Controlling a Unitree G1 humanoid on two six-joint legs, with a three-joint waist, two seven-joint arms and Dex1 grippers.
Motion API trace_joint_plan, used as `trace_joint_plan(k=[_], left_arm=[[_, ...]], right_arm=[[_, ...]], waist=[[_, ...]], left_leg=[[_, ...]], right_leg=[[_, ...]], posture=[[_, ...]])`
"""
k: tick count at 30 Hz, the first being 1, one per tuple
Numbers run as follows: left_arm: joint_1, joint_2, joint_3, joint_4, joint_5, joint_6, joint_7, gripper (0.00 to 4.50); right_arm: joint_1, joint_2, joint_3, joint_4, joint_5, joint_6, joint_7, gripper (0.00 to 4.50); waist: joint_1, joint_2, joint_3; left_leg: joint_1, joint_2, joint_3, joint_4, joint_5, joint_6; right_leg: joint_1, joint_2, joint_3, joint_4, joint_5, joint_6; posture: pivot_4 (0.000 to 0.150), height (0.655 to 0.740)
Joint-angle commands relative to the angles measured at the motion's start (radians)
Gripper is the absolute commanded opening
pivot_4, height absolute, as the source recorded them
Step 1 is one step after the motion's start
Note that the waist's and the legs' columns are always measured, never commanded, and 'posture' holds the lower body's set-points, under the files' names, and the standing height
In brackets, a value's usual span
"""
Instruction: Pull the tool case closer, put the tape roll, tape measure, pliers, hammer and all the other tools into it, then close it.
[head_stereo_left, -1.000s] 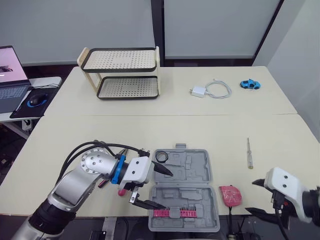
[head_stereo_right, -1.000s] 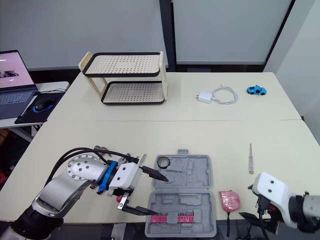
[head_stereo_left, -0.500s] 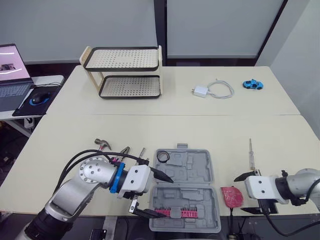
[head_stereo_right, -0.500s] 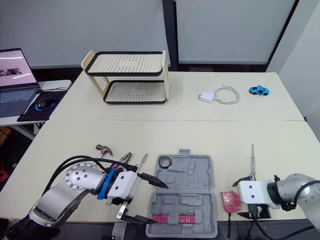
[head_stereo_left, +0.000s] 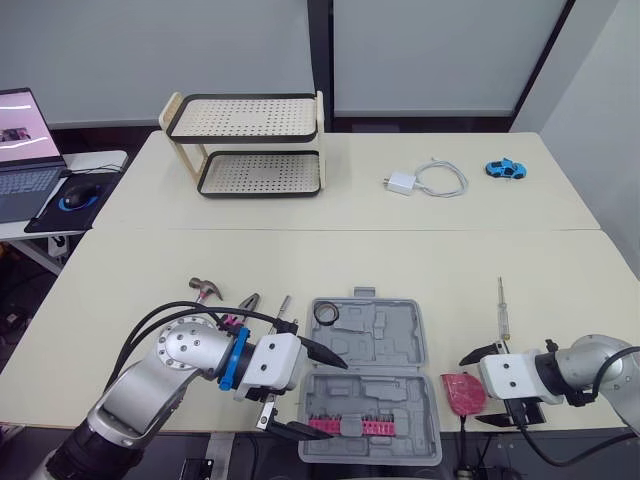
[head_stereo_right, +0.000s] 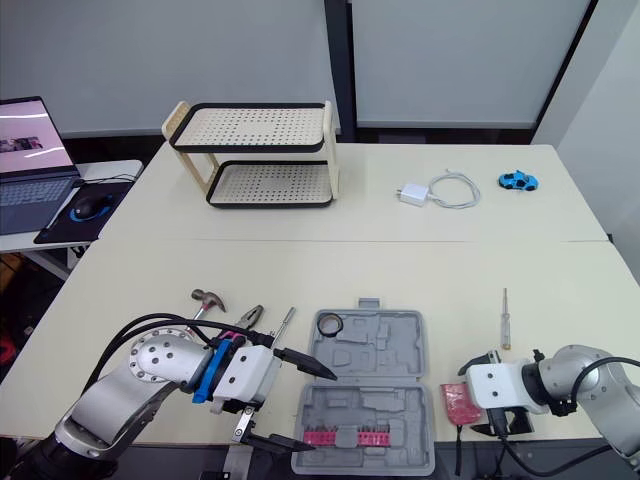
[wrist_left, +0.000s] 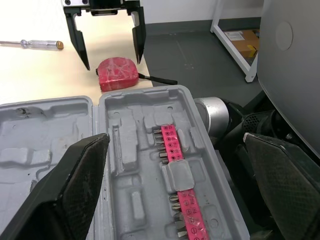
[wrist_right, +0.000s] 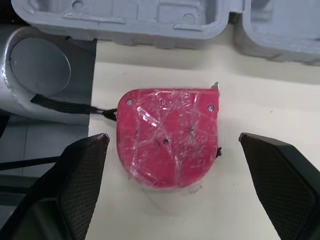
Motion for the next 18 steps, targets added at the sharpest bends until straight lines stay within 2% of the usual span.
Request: trace_joint_plan(k=[1, 8, 18], left_arm=[[0.001, 0.014, 0.019, -0.033, -0.029, -0.010, -0.004, 4.50], [0.002, 0.030, 0.020, -0.035, -0.038, -0.014, -0.007, 4.50], [0.002, 0.037, 0.021, -0.025, -0.037, -0.022, -0.009, 4.50]], right_arm=[[-0.015, 0.019, 0.009, 0.047, -0.015, -0.069, -0.006, 4.48], [-0.037, 0.060, 0.015, 0.153, -0.022, -0.176, -0.010, 4.48], [-0.040, 0.062, 0.010, 0.190, 0.001, -0.197, 0.018, 4.48]], waist=[[0.000, 0.000, 0.000], [0.000, 0.000, 0.000], [0.000, 0.000, 0.000]], left_leg=[[0.000, 0.000, 0.000, 0.000, 0.000, 0.000], [0.000, 0.000, 0.000, 0.000, 0.000, 0.000], [0.000, 0.000, 0.000, 0.000, 0.000, 0.000]], right_leg=[[0.000, 0.000, 0.000, 0.000, 0.000, 0.000], [0.000, 0.000, 0.000, 0.000, 0.000, 0.000], [0.000, 0.000, 0.000, 0.000, 0.000, 0.000]], posture=[[0.150, 0.7400], [0.150, 0.7400], [0.150, 0.7400]])
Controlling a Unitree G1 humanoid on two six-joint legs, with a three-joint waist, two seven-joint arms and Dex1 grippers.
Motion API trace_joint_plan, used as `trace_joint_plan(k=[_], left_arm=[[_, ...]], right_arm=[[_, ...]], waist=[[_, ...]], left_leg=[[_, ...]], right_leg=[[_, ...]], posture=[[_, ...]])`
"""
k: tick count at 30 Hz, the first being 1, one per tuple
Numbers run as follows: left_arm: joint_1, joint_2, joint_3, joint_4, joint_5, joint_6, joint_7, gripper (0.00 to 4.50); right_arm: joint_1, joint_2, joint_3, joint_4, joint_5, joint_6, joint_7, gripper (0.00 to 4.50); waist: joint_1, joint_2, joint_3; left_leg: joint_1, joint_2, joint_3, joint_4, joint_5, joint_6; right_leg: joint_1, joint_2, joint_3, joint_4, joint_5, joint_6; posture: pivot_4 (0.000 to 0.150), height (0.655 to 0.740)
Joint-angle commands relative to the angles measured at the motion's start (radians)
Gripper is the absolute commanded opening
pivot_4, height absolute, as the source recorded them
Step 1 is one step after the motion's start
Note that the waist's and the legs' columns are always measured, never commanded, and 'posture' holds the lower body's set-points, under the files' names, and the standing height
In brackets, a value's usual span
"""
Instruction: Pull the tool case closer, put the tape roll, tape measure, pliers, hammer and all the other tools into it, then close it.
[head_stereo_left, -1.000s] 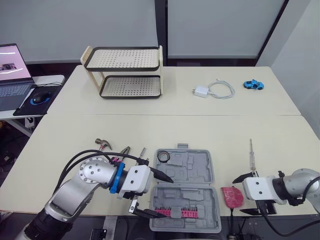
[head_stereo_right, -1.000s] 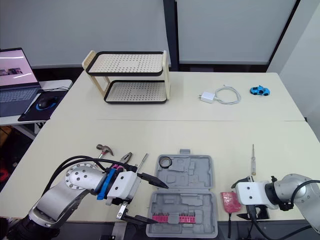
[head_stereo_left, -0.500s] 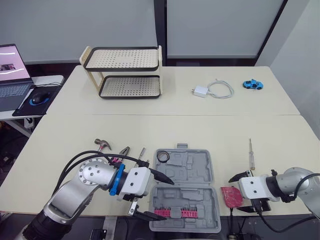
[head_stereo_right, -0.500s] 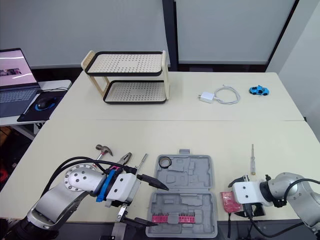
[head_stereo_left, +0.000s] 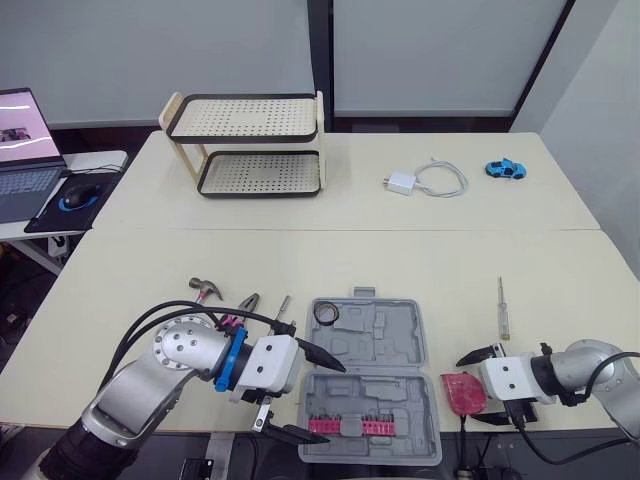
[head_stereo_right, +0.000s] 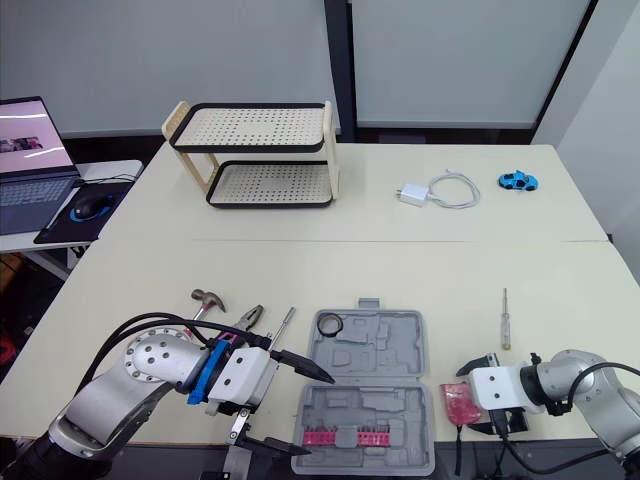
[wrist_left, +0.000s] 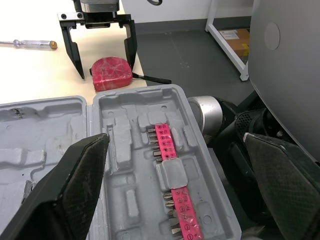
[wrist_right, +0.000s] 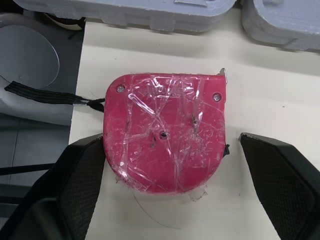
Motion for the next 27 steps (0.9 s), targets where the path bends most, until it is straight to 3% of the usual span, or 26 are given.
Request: trace_joint_plan(k=[1, 5, 6, 10, 22, 27], left_arm=[[0.002, 0.009, 0.021, -0.024, -0.016, -0.020, -0.001, 4.50], [0.002, 0.008, 0.020, -0.020, -0.013, -0.022, 0.001, 4.50], [0.002, 0.007, 0.020, -0.019, -0.012, -0.024, 0.002, 4.50], [0.006, 0.005, 0.018, -0.011, -0.006, -0.031, 0.005, 4.50], [0.006, -0.011, 0.008, 0.031, 0.015, -0.068, 0.033, 4.50], [0.004, -0.014, 0.010, 0.029, 0.004, -0.065, 0.029, 4.50]], right_arm=[[-0.005, -0.001, -0.011, -0.001, 0.021, -0.011, 0.014, 4.31], [-0.004, 0.004, -0.011, -0.006, 0.024, -0.013, 0.016, 3.30], [-0.003, 0.004, -0.012, -0.007, 0.022, -0.011, 0.015, 3.22], [0.018, -0.006, -0.037, -0.033, 0.028, 0.042, 0.000, 3.22], [0.129, 0.029, -0.169, -0.264, 0.083, 0.512, -0.134, 3.22], [0.145, 0.035, -0.159, -0.259, 0.065, 0.516, -0.162, 3.22]], waist=[[0.000, 0.000, 0.000], [0.000, 0.000, 0.000], [0.000, 0.000, 0.000], [0.000, 0.000, 0.000], [0.001, 0.000, 0.000], [0.001, 0.000, 0.000]], left_leg=[[0.000, 0.000, 0.000, 0.000, 0.000, 0.000], [0.000, 0.000, 0.000, 0.000, 0.000, 0.000], [0.000, 0.000, 0.000, 0.000, 0.000, 0.000], [0.000, 0.000, 0.000, 0.000, 0.000, 0.000], [0.000, 0.000, -0.002, 0.000, 0.000, 0.000], [0.000, 0.000, -0.002, 0.000, 0.000, 0.000]], right_leg=[[0.000, 0.000, 0.000, 0.000, 0.000, 0.000], [0.000, 0.000, 0.000, 0.000, 0.000, 0.000], [0.000, 0.000, 0.000, 0.000, 0.000, 0.000], [0.000, 0.000, 0.000, 0.000, 0.000, 0.000], [0.000, 0.000, 0.000, 0.000, 0.000, 0.000], [0.000, 0.000, 0.001, 0.000, 0.000, 0.000]], posture=[[0.150, 0.7400], [0.150, 0.7400], [0.150, 0.7400], [0.150, 0.7400], [0.150, 0.7400], [0.150, 0.7400]])
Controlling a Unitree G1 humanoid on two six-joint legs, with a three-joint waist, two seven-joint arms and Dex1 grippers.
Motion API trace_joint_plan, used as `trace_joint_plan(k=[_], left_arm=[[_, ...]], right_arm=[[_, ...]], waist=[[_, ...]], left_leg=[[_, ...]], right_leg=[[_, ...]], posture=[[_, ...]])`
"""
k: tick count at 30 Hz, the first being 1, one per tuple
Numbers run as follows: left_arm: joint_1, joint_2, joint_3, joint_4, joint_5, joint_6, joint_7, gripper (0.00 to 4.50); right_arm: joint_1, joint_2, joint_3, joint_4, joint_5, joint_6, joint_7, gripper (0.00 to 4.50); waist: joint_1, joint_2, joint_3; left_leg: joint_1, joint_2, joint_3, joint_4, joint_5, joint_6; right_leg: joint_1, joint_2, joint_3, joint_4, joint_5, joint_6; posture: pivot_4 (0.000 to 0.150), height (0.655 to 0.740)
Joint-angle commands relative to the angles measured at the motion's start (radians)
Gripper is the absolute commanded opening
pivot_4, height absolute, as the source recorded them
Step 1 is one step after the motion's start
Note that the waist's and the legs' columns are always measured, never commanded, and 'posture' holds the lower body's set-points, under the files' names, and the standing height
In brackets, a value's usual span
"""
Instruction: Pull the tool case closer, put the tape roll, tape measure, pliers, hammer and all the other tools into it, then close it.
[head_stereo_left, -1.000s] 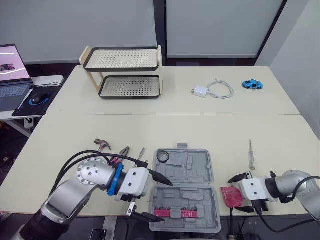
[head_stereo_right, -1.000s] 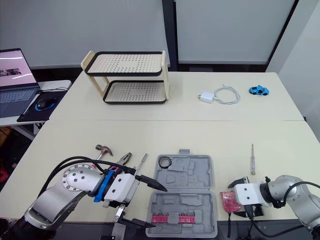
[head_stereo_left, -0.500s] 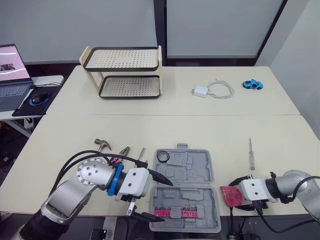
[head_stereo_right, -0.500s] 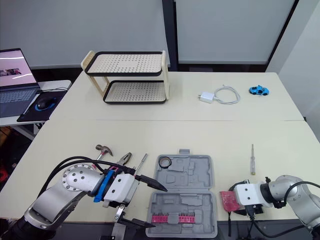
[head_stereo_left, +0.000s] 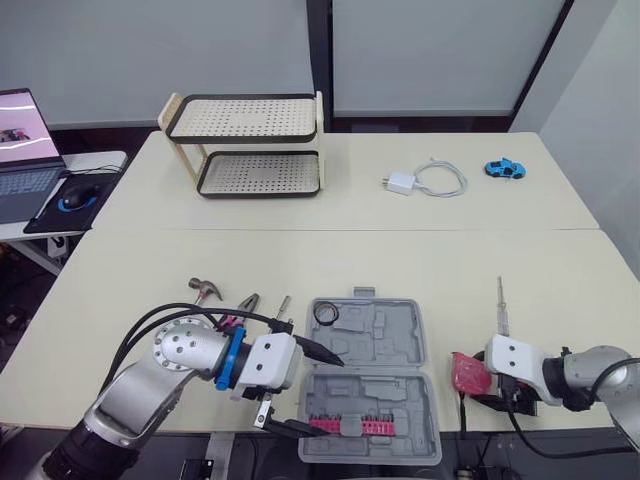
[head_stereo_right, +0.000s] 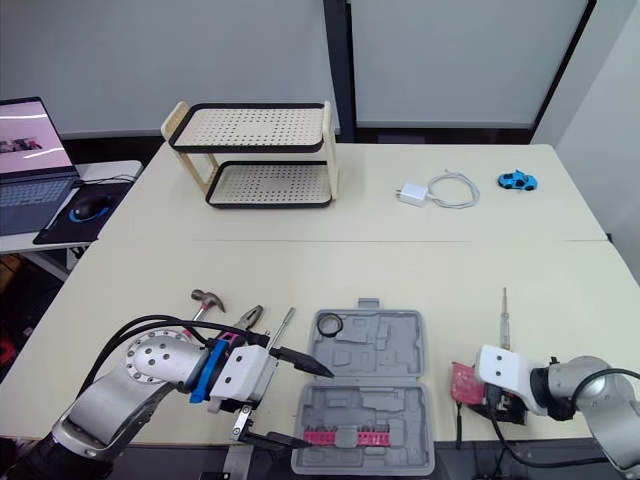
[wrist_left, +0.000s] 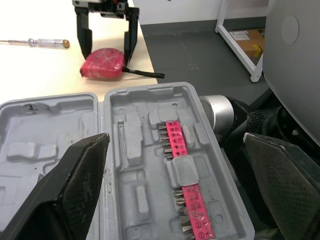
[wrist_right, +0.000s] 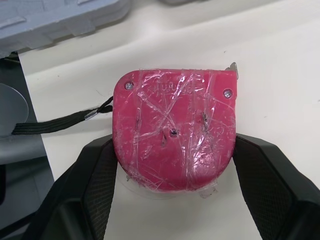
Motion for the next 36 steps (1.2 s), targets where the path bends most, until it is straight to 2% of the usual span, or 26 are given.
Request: trace_joint_plan(k=[1, 9, 16, 20, 25, 32, 36], left_arm=[[-0.014, -0.006, 0.006, -0.013, -0.009, -0.002, 0.004, 4.50], [-0.027, -0.013, 0.009, -0.002, -0.006, 0.009, 0.014, 4.50], [-0.045, -0.014, 0.050, 0.036, -0.014, 0.053, 0.069, 4.50], [-0.063, -0.016, 0.072, 0.059, -0.012, 0.087, 0.105, 4.50], [-0.089, -0.017, 0.093, 0.115, 0.002, 0.097, 0.132, 4.50], [-0.121, -0.007, 0.093, 0.151, 0.011, 0.110, 0.123, 4.50], [-0.131, -0.006, 0.093, 0.157, 0.018, 0.112, 0.120, 4.50]], right_arm=[[0.004, -0.001, -0.010, -0.022, -0.007, -0.003, -0.018, 3.22], [-0.008, -0.027, -0.011, -0.076, -0.010, 0.005, -0.008, 3.22], [-0.113, -0.115, -0.024, -0.240, 0.048, 0.223, 0.063, 3.22], [-0.245, -0.126, 0.023, -0.284, 0.081, 0.373, 0.082, 3.22], [-0.460, -0.111, 0.164, -0.264, 0.061, 0.486, 0.103, 3.22], [-0.752, -0.013, 0.433, -0.113, -0.075, 0.430, 0.156, 3.22], [-0.847, 0.059, 0.533, -0.011, -0.139, 0.384, 0.187, 3.22]], waist=[[0.000, 0.000, 0.000], [-0.002, 0.000, 0.000], [-0.002, 0.000, 0.000], [-0.002, 0.000, 0.000], [-0.003, 0.000, 0.000], [-0.005, 0.000, 0.001], [-0.005, 0.000, 0.001]], left_leg=[[0.000, 0.000, 0.000, 0.000, 0.000, 0.000], [0.000, 0.000, 0.000, 0.000, 0.000, 0.000], [0.000, 0.000, -0.001, 0.000, 0.000, 0.000], [0.000, 0.000, -0.002, 0.000, 0.000, 0.000], [0.000, 0.000, -0.002, 0.000, 0.000, 0.000], [-0.002, 0.000, -0.002, -0.001, 0.000, 0.000], [-0.003, 0.000, -0.002, -0.001, 0.000, -0.001]], right_leg=[[0.000, 0.000, 0.000, 0.000, 0.000, 0.000], [0.000, 0.001, 0.000, 0.000, 0.000, 0.000], [0.000, 0.001, -0.001, 0.000, 0.000, 0.000], [0.000, 0.001, -0.001, 0.000, 0.000, 0.000], [-0.001, 0.000, -0.001, 0.000, 0.000, 0.000], [-0.003, 0.000, -0.001, 0.000, 0.000, 0.000], [-0.006, 0.000, -0.001, 0.000, 0.000, 0.000]], posture=[[0.150, 0.7400], [0.150, 0.7400], [0.150, 0.7400], [0.150, 0.7400], [0.150, 0.7400], [0.150, 0.7400], [0.150, 0.7400]])
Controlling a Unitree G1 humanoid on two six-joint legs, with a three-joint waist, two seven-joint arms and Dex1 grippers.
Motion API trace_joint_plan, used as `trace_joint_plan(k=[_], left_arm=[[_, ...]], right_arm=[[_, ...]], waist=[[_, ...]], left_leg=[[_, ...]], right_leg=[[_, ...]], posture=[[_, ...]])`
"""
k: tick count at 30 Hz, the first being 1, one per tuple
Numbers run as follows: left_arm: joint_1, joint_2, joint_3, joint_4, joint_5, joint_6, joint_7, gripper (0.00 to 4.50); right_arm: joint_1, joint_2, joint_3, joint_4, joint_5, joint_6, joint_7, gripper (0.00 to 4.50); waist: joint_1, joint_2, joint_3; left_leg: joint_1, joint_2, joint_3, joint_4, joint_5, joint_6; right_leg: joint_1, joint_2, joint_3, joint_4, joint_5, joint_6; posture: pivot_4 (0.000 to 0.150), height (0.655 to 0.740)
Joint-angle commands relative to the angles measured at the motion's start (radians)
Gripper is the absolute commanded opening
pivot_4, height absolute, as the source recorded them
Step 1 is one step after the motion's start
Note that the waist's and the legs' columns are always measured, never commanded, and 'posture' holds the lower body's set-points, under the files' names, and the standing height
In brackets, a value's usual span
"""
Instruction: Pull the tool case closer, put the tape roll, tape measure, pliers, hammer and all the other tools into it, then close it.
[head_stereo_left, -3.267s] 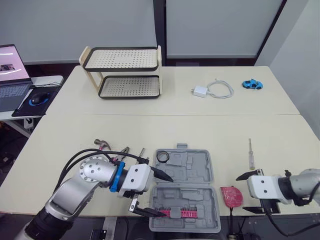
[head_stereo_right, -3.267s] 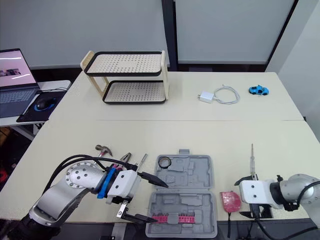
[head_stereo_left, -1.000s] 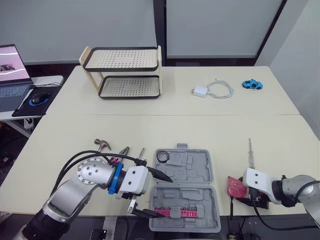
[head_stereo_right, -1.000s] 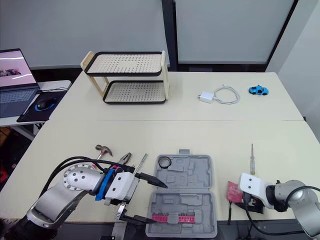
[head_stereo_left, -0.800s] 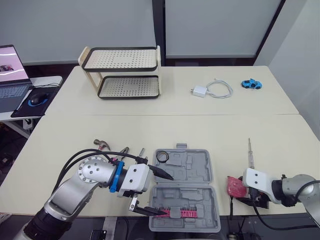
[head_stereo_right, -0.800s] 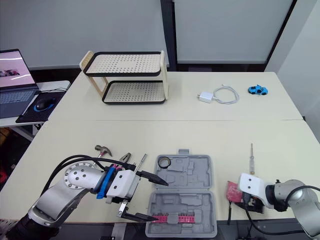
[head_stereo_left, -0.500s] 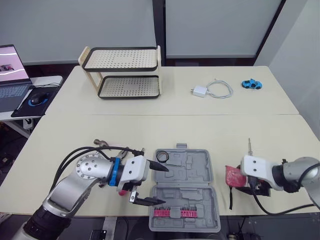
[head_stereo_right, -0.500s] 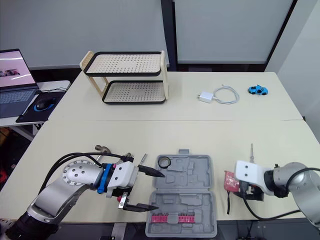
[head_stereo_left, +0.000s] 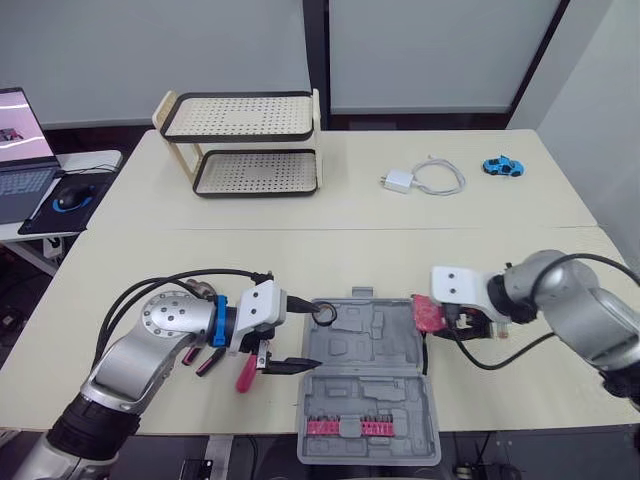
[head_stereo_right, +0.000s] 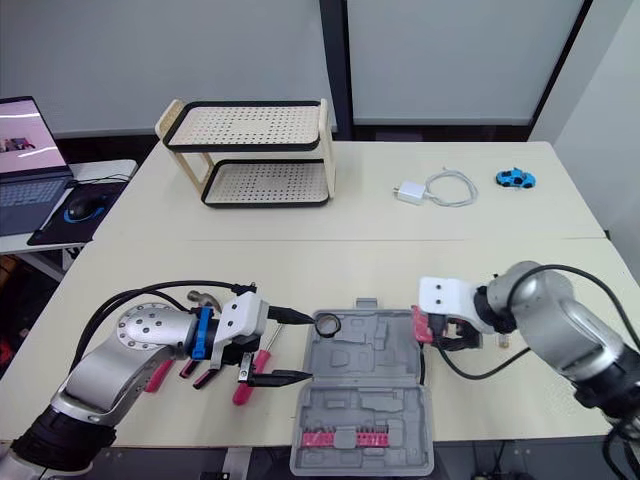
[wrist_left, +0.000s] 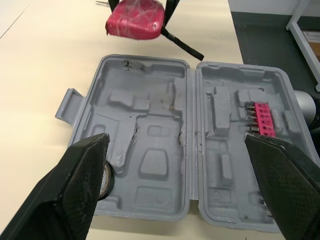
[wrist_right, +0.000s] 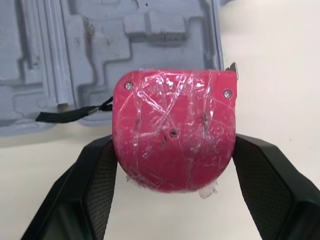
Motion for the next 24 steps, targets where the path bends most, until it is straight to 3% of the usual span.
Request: trace_joint_plan(k=[1, 11, 24], left_arm=[[-0.015, 0.009, 0.015, -0.008, 0.001, 0.003, -0.005, 4.50], [-0.012, -0.003, 0.016, -0.024, 0.003, 0.018, 0.015, 4.50], [-0.007, -0.017, 0.005, -0.046, 0.003, 0.023, 0.034, 4.50]], right_arm=[[-0.069, 0.047, 0.062, 0.069, -0.060, -0.048, 0.030, 3.22], [-0.165, 0.176, 0.152, 0.253, -0.170, -0.152, 0.065, 3.22], [-0.156, 0.236, 0.143, 0.320, -0.234, -0.190, 0.082, 3.22]], waist=[[0.000, 0.000, 0.000], [0.000, 0.000, 0.000], [-0.002, 0.000, 0.000]], left_leg=[[0.000, 0.000, 0.000, 0.000, 0.000, 0.000], [0.000, 0.000, 0.000, 0.000, 0.002, -0.003], [0.000, 0.000, 0.000, 0.000, 0.002, -0.003]], right_leg=[[0.000, 0.000, 0.000, 0.000, 0.000, 0.000], [-0.001, 0.000, 0.000, 0.001, 0.000, 0.000], [-0.002, 0.000, 0.000, 0.002, 0.000, 0.000]], posture=[[0.150, 0.7400], [0.150, 0.7400], [0.150, 0.7400]])
